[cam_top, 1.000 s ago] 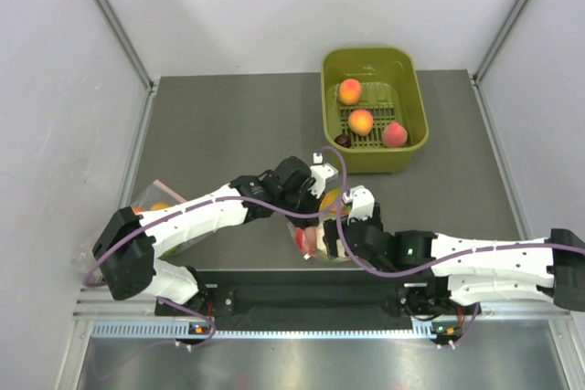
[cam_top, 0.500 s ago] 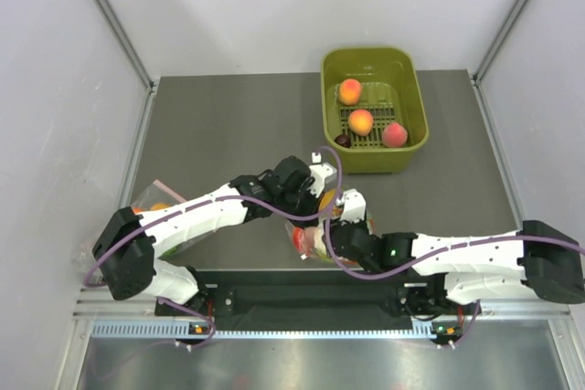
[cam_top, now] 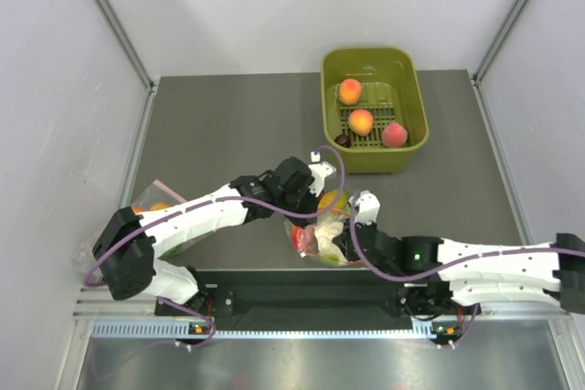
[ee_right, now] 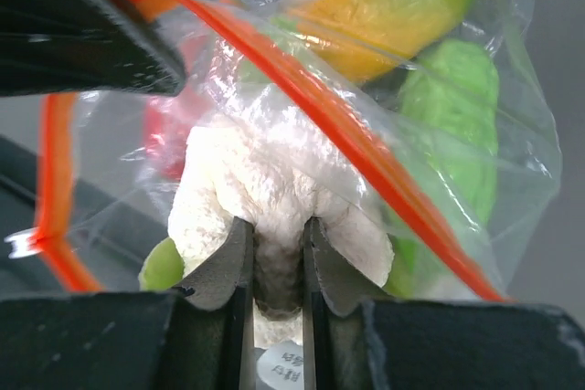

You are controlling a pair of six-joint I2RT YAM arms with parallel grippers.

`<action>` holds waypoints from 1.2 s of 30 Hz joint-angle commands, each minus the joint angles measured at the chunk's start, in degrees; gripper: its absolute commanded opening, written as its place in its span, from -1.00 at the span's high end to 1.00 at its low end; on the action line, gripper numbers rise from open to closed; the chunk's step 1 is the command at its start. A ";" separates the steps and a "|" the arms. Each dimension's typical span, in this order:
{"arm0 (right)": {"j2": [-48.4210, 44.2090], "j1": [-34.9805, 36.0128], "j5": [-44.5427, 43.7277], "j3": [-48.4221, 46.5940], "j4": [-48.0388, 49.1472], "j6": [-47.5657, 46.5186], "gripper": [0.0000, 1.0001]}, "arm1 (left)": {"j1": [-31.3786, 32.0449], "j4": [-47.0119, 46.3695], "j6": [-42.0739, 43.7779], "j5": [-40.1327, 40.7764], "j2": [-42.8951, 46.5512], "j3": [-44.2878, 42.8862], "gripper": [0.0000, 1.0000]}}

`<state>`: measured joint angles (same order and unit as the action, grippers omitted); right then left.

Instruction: Open the zip-top bag and remove the fake food

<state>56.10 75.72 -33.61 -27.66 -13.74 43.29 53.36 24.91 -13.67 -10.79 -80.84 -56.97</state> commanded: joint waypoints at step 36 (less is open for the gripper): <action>-22.18 1.36 9.24 -3.80 11.80 -3.39 1.00 | -0.19 -0.21 0.31 0.15 0.33 -0.95 1.00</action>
<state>32.71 76.14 -33.12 -26.11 -10.63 40.03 53.28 24.29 -14.24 -12.14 -80.84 -56.97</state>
